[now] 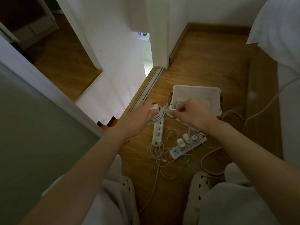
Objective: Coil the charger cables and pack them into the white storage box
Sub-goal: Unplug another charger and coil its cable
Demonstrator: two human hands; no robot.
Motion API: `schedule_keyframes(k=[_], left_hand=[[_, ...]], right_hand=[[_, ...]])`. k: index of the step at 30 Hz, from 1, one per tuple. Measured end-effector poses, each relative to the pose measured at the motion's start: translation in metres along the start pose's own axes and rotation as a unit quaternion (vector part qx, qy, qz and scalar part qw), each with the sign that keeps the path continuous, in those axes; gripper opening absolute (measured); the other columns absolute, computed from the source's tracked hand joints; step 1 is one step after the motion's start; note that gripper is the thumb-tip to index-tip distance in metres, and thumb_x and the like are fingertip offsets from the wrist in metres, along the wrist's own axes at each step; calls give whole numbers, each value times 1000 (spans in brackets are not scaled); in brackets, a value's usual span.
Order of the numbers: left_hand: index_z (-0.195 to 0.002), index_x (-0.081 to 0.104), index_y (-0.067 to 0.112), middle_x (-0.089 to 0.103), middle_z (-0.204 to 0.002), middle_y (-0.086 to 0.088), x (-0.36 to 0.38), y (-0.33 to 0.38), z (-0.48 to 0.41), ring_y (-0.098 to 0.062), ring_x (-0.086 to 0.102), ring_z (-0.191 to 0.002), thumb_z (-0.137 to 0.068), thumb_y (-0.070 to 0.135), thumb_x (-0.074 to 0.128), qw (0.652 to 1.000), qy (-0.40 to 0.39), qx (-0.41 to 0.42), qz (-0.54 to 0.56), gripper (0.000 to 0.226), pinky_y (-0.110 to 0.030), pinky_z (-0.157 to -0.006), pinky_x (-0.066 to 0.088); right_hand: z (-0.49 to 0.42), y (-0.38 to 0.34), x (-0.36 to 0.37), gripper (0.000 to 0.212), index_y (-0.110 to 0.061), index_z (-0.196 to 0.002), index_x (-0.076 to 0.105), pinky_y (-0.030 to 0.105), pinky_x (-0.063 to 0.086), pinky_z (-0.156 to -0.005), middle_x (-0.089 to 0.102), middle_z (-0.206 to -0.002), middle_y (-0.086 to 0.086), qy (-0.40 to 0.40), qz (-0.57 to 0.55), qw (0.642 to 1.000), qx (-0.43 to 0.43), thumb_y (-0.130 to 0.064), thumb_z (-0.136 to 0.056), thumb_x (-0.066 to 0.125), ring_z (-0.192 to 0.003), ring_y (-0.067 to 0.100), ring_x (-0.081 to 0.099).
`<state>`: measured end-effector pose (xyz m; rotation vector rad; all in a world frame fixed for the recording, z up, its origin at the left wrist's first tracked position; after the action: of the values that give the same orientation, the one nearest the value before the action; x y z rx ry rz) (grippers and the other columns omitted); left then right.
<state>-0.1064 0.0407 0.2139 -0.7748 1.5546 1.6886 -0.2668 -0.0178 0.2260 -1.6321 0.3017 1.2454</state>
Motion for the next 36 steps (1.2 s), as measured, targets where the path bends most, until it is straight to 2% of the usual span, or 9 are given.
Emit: schedule_keyframes(k=[2, 6, 11, 14, 19, 23, 25, 31, 36], left_hand=[[-131, 33, 18, 41, -127, -4, 0, 1, -1, -17, 53, -102, -100, 31, 33, 1000, 20, 3, -16, 34, -36, -87, 52], [-134, 28, 15, 34, -132, -4, 2, -4, -3, -12, 46, -105, -99, 26, 39, 998, 57, -22, -21, 38, -28, -90, 47], [-132, 32, 12, 34, -127, -10, 4, -5, -3, -21, 48, -108, -98, 24, 43, 987, 118, -21, -109, 38, -31, -87, 50], [-131, 34, 10, 34, -127, -12, 6, 2, -3, -21, 46, -107, -97, 22, 44, 980, 154, -13, -124, 38, -27, -82, 46], [-130, 36, 6, 36, -126, -15, -1, 6, -3, -26, 45, -110, -96, 19, 47, 969, 219, -14, -110, 38, -31, -83, 48], [-131, 33, 5, 34, -128, -15, -1, 4, -4, -24, 46, -110, -96, 20, 45, 966, 241, -43, -87, 39, -26, -80, 46], [-131, 32, 8, 34, -128, -13, -2, 2, -5, -22, 46, -112, -96, 20, 44, 962, 254, -61, -83, 38, -23, -78, 44], [-131, 33, 12, 35, -127, -12, -1, -8, -11, -23, 46, -113, -97, 21, 42, 957, 260, -97, -84, 36, -24, -79, 45], [-139, 26, 19, 34, -128, -15, -4, -31, -17, -29, 52, -107, -96, 16, 45, 953, 251, -170, -19, 47, -35, -84, 53]], right_hand=[[-1, 0, 0, 35, -16, -72, 71, 30, 47, -55, 67, -61, 3, -8, -57, 998, 22, -41, -90, 54, -52, 16, 56], [3, -2, 6, 31, -27, -65, 60, 10, 34, -39, 59, -45, -17, -50, -66, 995, 49, -31, -94, 50, -37, 0, 47], [7, -10, 17, 28, -19, -77, 62, 15, 32, -46, 55, -58, -18, -41, -38, 997, 48, -26, -96, 43, -49, -2, 50], [9, -14, 16, 35, -10, -78, 68, 17, 32, -44, 55, -53, -14, -11, -73, 995, 63, -24, -96, 41, -40, -1, 49], [15, -21, 19, 45, -13, -73, 71, 13, 36, -39, 67, -62, -5, -32, -174, 980, 94, -26, -99, 35, -43, 5, 49], [16, -26, 15, 38, -8, -83, 60, 18, 27, -42, 50, -63, -4, 0, 48, 998, 47, -22, -100, 30, -47, 8, 40], [16, -27, 9, 32, -9, -90, 58, 25, 35, -49, 56, -75, 6, 32, 101, 993, 45, -20, -101, 30, -56, 16, 46], [13, -21, -2, 21, -12, -91, 64, 30, 49, -61, 62, -84, 11, 59, 105, 991, 54, -11, -96, 43, -78, 24, 61], [20, -20, -18, 24, -12, -93, 68, 21, 38, -64, 65, -81, 4, 142, 0, 990, -18, -17, -97, 45, -79, 18, 56]])
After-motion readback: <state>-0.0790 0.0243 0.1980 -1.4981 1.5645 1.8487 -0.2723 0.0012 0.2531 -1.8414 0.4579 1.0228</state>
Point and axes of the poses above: each hand's wrist, its own z-axis away from the middle knuckle, its own x-axis out of the palm, y = z × x, the point moved 4 cm from there along -z, towards the middle knuckle
